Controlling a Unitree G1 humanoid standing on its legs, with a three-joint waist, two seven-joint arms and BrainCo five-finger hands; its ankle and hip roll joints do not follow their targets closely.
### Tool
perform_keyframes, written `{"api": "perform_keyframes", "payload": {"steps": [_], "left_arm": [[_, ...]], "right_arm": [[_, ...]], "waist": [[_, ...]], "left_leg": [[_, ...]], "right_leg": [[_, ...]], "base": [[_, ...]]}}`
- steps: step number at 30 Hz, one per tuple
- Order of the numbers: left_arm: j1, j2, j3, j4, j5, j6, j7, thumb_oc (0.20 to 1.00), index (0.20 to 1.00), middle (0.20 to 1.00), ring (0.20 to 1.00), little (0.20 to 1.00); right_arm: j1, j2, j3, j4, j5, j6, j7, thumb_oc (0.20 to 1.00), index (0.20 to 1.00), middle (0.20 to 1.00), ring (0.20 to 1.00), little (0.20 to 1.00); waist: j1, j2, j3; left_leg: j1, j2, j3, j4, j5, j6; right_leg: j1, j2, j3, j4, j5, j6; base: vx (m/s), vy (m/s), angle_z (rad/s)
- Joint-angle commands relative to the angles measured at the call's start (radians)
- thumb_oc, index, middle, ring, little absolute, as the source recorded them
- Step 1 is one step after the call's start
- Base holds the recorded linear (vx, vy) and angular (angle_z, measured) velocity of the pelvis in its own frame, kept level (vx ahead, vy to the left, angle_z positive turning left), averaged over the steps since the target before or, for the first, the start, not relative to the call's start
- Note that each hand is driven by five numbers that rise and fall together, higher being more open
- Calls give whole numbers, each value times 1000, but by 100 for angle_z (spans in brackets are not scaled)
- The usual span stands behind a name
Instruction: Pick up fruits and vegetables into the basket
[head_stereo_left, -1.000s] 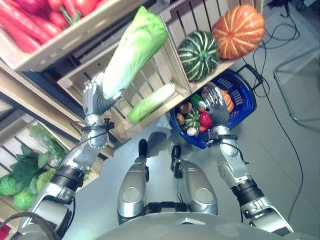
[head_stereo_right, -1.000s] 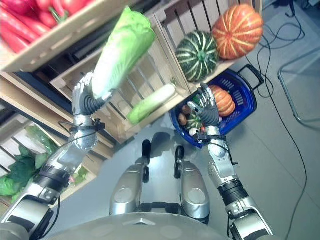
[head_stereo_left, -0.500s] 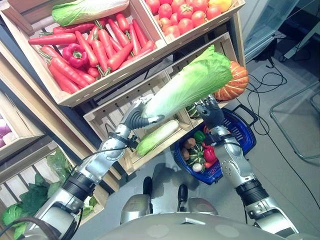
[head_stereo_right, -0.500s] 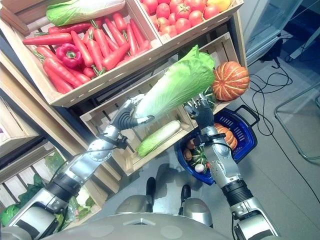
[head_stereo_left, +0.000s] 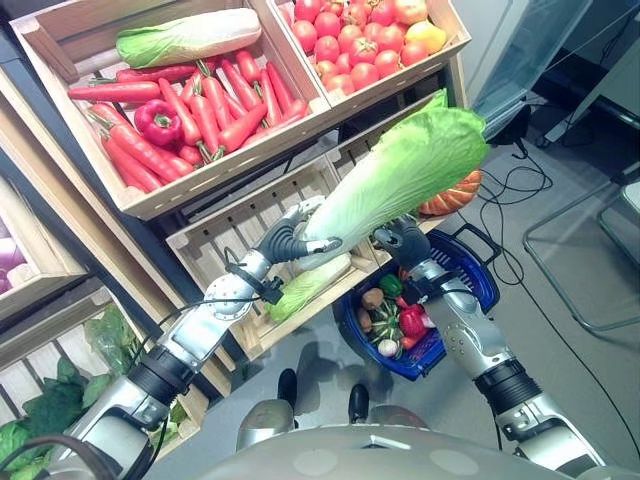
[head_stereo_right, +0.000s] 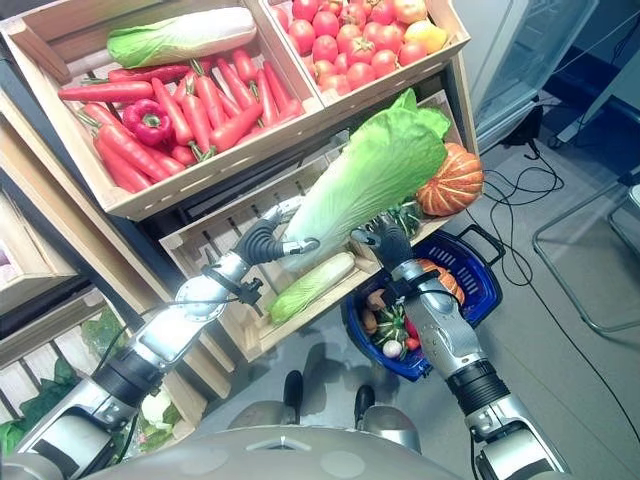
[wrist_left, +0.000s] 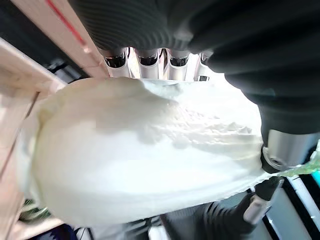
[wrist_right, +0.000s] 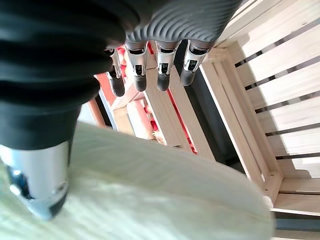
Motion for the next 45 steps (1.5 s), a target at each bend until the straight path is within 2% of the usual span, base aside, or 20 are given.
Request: {"api": "perform_keyframes", "payload": {"steps": [1,6,11,15,21,22,23,24,25,33,39,40,41,42,45], "left_arm": [[-4,-2,-15,-31,-75,45,-71,200,200,200,200,200],[17,-8,-15,-27,-143,99,-162,200,200,200,200,200],[17,-10,-18,-21,-138,150,-175,200,200,200,200,200],[21,-5,-15,-9,-123,164,-185,200,200,200,200,200],[25,4,-8,-21,-105,174,-226,200,200,200,200,200],[23,5,-9,-22,-109,177,-227,200,200,200,200,200],[22,5,-9,-23,-109,178,-227,200,200,200,200,200],[24,6,-7,-28,-104,179,-229,200,200,200,200,200],[24,6,-7,-29,-97,179,-227,200,200,200,200,200],[33,13,4,-30,-75,200,-216,200,200,200,200,200],[29,35,22,2,67,238,-111,200,200,200,200,200],[24,41,30,9,87,237,-88,438,438,438,438,438],[18,47,36,17,106,240,-65,592,592,592,592,592],[13,57,48,28,127,239,-23,1000,1000,1000,1000,1000],[11,70,77,41,164,238,46,1000,1000,1000,1000,1000]], "right_arm": [[-1,-15,17,-93,30,-53,32,1000,1000,1000,1000,1000],[-3,-15,27,-110,59,-78,60,1000,1000,1000,1000,1000],[-14,-8,34,-126,85,-101,82,1000,1000,1000,1000,1000],[-18,-7,33,-148,134,-120,102,1000,1000,1000,1000,1000],[-9,5,34,-175,174,-110,135,1000,1000,1000,1000,1000],[-8,6,38,-176,178,-108,140,718,718,718,718,718],[-8,6,39,-176,179,-107,141,718,718,718,718,718],[-4,10,44,-177,177,-100,146,288,288,288,288,288],[-4,10,48,-177,172,-95,150,200,200,200,200,200],[5,5,58,-172,172,-87,133,200,200,200,200,200],[6,22,53,-126,124,-127,-4,200,200,200,200,200],[0,22,48,-115,127,-139,-18,200,200,200,200,200],[-3,22,42,-105,123,-147,-31,200,200,200,200,200],[-2,23,30,-88,113,-163,-59,200,200,200,200,200],[11,24,5,-58,85,-201,-113,200,200,200,200,200]], "waist": [[11,-24,-62],[12,-19,-68],[12,-15,-74],[13,-15,-75],[13,-13,-78],[13,-13,-79],[13,-13,-79],[13,-13,-79],[13,-13,-79],[14,-14,-74],[12,-8,-35],[10,-7,-20],[9,-6,-6],[7,-5,12],[6,-4,41]], "left_leg": [[9,-42,5,1,-105,35],[10,-40,13,1,-105,39],[9,-39,16,1,-106,41],[8,-38,18,1,-107,42],[4,-37,20,1,-108,42],[4,-37,21,1,-107,43],[3,-37,21,1,-107,43],[2,-36,23,1,-108,43],[2,-36,24,1,-108,43],[-2,-37,25,1,-106,45],[-30,-38,31,1,-96,48],[-37,-37,35,2,-94,49],[-45,-37,37,4,-92,50],[-53,-37,39,6,-90,50],[-67,-39,38,9,-88,50]], "right_leg": [[-31,-51,11,4,15,99],[-34,-51,14,4,16,101],[-37,-52,18,4,17,104],[-39,-53,22,4,17,105],[-44,-53,28,4,16,105],[-45,-53,28,4,16,106],[-45,-54,28,4,16,106],[-46,-54,29,4,15,106],[-47,-54,29,4,16,106],[-50,-52,31,4,16,104],[-86,-46,30,32,6,97],[-98,-45,30,41,4,95],[-109,-44,31,50,2,94],[-119,-42,32,58,1,92],[-131,-40,32,63,-1,88]], "base": [[0,0,0],[0,0,0],[0,0,0],[0,0,0],[0,0,0],[0,0,0],[0,0,0],[0,0,0],[0,0,0],[0,0,0],[-47,-4,0],[-161,-7,-5],[-170,-11,-7],[-144,-16,-8],[-133,-21,-5]]}}
